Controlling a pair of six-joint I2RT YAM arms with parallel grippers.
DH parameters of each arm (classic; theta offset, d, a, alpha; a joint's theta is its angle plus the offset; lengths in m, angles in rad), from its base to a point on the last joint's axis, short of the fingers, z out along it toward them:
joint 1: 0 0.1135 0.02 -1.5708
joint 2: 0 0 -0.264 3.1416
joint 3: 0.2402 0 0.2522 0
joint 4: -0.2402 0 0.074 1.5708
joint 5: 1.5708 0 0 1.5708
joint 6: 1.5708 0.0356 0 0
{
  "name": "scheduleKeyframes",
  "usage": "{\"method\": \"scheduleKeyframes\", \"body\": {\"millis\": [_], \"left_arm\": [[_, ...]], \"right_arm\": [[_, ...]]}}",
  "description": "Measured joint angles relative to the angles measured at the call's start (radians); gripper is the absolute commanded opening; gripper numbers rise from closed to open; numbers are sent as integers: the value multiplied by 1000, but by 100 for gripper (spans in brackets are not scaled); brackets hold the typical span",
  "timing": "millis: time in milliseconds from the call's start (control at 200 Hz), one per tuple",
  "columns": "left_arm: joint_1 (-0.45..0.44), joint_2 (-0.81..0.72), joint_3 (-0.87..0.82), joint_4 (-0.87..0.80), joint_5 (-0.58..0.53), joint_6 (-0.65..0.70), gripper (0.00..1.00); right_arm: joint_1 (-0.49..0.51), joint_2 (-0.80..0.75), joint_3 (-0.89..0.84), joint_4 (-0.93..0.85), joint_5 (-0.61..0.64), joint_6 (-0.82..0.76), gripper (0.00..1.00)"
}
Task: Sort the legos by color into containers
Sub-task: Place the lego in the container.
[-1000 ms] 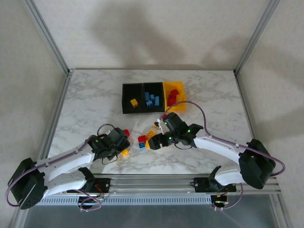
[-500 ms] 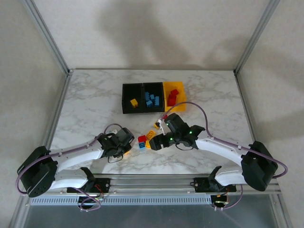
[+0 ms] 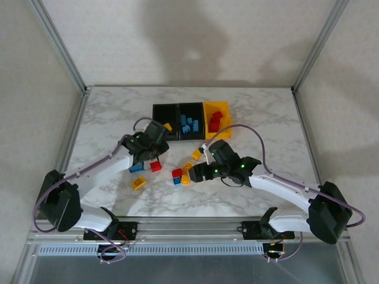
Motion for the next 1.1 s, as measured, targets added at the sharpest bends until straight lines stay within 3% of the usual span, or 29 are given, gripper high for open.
{"method": "scheduleKeyframes", "body": {"millis": [330, 691, 881, 1101], "left_arm": [[105, 347, 369, -24, -8, 150, 25], [167, 666, 697, -79, -23, 210, 29], [187, 789, 831, -121, -27, 227, 35], [188, 840, 902, -158, -29, 240, 50]], "right_arm": [[-4, -3, 44, 48, 85, 52, 78], [-4, -88, 21, 42, 116, 90, 78], [-5, -118, 14, 20, 137, 94, 78], [-15, -138, 13, 13, 143, 94, 78]]}}
